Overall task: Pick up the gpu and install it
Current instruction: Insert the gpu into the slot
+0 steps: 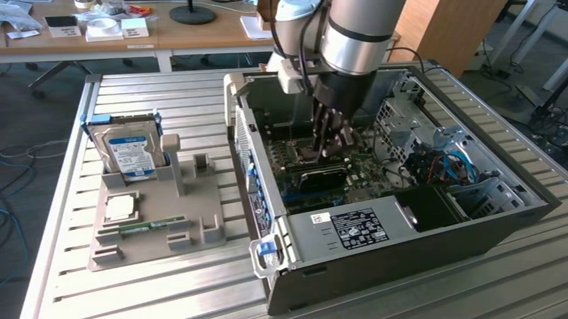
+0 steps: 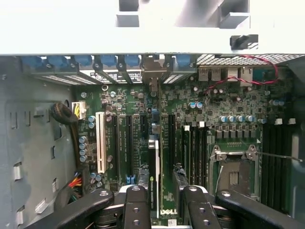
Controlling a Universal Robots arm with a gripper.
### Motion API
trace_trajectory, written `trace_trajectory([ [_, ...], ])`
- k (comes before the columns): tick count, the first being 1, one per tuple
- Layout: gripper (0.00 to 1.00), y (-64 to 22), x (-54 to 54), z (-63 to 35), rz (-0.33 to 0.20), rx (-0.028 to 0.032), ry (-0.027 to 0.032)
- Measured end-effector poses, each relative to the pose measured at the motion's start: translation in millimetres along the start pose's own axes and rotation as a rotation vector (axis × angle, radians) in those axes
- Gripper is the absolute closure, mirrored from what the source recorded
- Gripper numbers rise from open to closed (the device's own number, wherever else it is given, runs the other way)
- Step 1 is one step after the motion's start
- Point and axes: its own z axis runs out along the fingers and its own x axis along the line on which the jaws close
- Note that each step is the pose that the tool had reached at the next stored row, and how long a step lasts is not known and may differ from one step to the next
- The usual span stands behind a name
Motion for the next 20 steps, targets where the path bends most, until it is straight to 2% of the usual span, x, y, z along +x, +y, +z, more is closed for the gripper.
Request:
trace_trajectory([
  [10,0.66,0.0,-0.6,-16.0,0.0,0.0,-0.0001],
  [16,0.66,0.1,-0.8,-22.5,0.0,0.0,0.0],
  [20,0.66,0.1,-0.8,-23.1,0.0,0.0,0.0],
])
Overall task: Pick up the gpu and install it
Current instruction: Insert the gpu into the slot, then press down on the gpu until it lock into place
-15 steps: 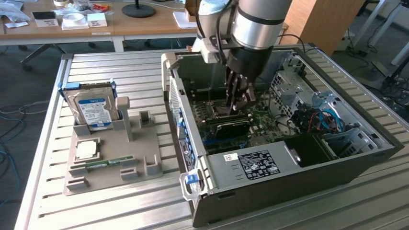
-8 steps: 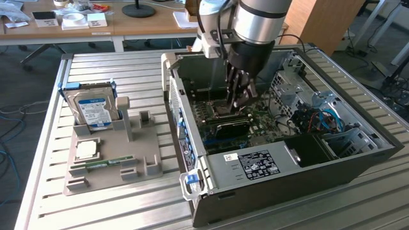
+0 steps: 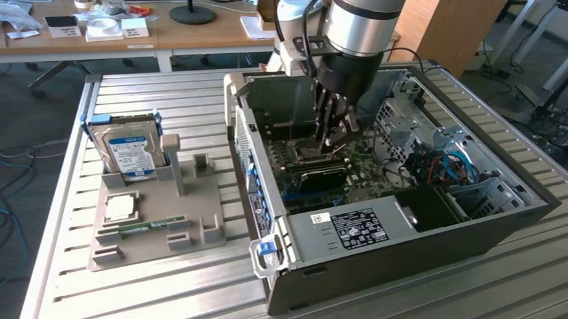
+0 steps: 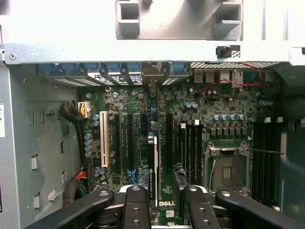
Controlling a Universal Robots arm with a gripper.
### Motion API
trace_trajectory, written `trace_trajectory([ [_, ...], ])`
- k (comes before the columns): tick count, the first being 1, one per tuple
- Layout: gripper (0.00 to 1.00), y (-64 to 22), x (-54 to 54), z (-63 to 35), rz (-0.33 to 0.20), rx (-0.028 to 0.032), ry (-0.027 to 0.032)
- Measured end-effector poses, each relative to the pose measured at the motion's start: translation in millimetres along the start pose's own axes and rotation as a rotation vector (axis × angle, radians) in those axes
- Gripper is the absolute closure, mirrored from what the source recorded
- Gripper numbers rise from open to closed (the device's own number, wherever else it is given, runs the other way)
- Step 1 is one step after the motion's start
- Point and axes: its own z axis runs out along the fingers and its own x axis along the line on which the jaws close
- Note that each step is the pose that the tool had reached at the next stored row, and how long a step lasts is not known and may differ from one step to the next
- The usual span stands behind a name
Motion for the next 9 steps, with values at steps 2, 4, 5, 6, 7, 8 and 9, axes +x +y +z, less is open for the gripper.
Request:
trace_trajectory([
  [2,0.66,0.0,0.0,0.0,0.0,0.0,-0.0001],
  [4,0.66,0.0,0.0,-1.3,0.0,-0.0002,0.0002],
  [5,0.66,0.0,0.0,-1.7,0.0,0.0,0.0],
  [6,0.66,0.0,-0.1,-1.7,0.0,0.0001,-0.0002],
  [7,0.66,0.0,-0.1,-1.7,0.0,0.0,-0.0001],
  [8,0.66,0.0,-0.1,-1.7,0.0,0.0001,-0.0001],
  [9,0.66,0.0,-0.1,-1.8,0.0,0.0,0.0],
])
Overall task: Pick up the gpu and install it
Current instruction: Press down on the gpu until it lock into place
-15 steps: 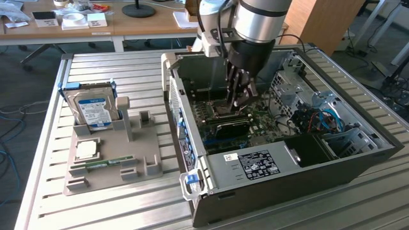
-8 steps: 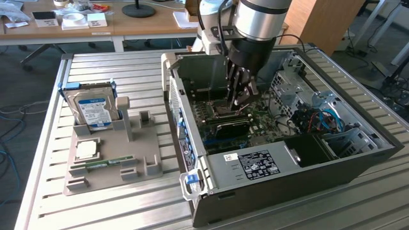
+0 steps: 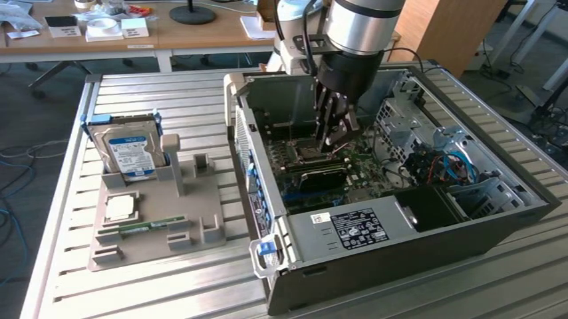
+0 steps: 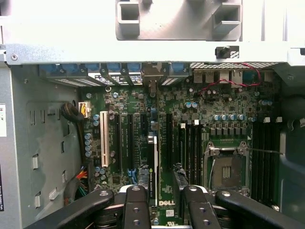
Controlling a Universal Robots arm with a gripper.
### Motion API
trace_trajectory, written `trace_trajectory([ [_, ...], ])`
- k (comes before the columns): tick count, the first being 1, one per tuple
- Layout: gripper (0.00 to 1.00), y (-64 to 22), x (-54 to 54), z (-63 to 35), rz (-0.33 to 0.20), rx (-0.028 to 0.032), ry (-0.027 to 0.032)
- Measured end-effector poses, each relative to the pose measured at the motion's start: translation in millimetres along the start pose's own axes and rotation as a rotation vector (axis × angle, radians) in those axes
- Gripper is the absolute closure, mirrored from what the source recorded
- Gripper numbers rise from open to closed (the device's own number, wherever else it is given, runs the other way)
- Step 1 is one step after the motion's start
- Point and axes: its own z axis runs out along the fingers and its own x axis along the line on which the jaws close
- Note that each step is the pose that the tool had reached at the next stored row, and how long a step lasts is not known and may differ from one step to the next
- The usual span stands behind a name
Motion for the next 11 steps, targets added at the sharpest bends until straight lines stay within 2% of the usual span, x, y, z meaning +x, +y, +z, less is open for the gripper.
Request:
trace_trajectory([
  [9,0.66,0.0,0.0,0.0,0.0,0.0001,-0.0001],
  [10,0.67,0.0,0.0,0.0,0.0,0.0,0.0],
  [11,0.74,0.0,0.0,0.0,0.0,0.0,0.0],
])
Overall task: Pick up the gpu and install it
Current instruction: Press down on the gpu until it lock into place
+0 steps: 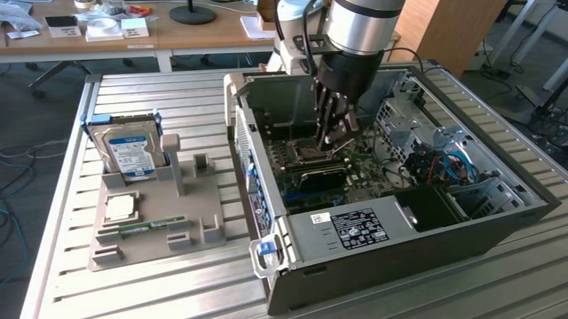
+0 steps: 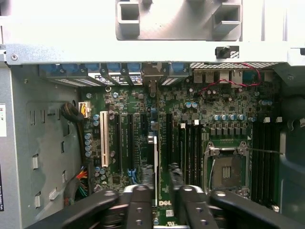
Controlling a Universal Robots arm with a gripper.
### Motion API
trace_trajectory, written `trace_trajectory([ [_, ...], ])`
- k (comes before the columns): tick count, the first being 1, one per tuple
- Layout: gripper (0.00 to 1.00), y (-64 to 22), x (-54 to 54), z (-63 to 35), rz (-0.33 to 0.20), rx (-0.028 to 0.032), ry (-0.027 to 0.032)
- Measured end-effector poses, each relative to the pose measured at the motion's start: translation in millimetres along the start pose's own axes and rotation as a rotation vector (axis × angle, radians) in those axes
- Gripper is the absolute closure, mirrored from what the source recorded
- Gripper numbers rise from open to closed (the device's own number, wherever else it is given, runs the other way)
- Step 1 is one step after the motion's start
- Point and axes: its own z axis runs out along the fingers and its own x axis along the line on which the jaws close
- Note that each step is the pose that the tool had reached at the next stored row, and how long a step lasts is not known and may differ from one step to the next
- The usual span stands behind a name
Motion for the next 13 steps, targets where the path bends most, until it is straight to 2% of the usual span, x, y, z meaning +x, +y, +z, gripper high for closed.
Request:
trace_trajectory([
  [2,0.74,0.0,0.0,0.0,0.0,0.0,0.0],
  [5,0.89,0.0,0.0,0.0,0.0,0.0,0.0],
  [13,0.89,0.0,0.1,1.6,0.0,0.0001,0.0],
])
